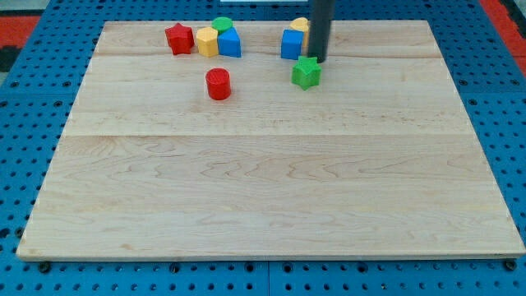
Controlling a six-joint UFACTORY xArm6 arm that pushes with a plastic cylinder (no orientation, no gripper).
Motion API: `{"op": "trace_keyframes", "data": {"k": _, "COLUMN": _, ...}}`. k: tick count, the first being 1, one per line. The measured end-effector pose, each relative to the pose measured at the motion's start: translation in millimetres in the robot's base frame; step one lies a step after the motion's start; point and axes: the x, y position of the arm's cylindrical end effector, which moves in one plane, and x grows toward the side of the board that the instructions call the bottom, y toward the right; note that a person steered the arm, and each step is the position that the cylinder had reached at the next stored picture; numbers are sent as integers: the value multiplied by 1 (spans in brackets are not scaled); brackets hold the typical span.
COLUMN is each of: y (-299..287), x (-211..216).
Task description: Move the blue cube towards the top center of the board
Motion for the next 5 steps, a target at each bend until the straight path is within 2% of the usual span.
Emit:
{"op": "trace_keyframes", "data": {"k": 1, "y": 7, "x": -20}}
{"op": "trace_keyframes", "data": {"k": 2, "y": -23, "x": -41}}
{"op": "trace_keyframes", "data": {"k": 3, "y": -67, "x": -40}}
{"op": "trace_keyframes", "data": {"k": 4, "y": -61, "x": -39}}
{"op": "trace_keyframes", "data": {"k": 5, "y": -32, "x": -11}}
